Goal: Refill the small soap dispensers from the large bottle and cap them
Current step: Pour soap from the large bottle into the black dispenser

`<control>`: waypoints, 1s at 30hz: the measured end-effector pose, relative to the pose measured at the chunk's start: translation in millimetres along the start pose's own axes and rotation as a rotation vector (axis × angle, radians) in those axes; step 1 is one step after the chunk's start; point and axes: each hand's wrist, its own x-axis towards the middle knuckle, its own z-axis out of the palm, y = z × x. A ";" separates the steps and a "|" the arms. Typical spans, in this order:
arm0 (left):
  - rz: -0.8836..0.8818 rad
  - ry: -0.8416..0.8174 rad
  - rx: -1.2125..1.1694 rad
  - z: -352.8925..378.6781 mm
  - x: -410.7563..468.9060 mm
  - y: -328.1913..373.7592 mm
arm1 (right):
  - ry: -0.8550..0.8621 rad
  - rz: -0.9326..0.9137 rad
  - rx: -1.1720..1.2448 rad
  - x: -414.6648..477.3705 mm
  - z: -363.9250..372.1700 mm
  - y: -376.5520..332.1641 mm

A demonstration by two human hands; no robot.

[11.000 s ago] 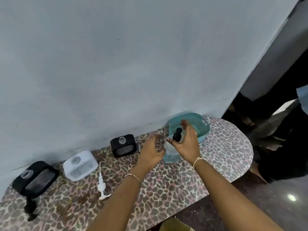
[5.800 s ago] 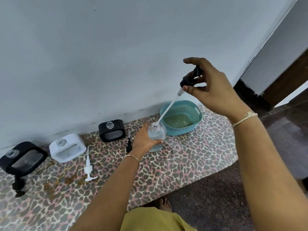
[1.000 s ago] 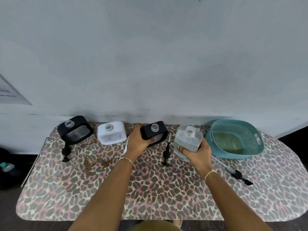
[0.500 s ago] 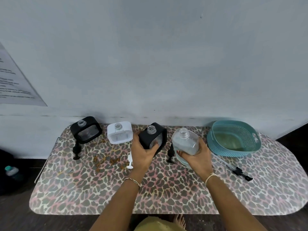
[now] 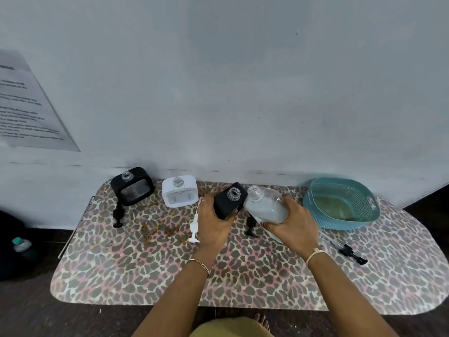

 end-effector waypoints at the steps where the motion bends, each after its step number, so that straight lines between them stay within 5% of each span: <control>1: 0.011 -0.001 0.008 0.3 -0.9 0.1 | 0.005 -0.007 -0.034 0.2 -3.3 -1.1; 30: -0.024 -0.020 0.075 2.5 -0.5 5.4 | -0.032 -0.185 -0.483 13.1 -27.5 -19.1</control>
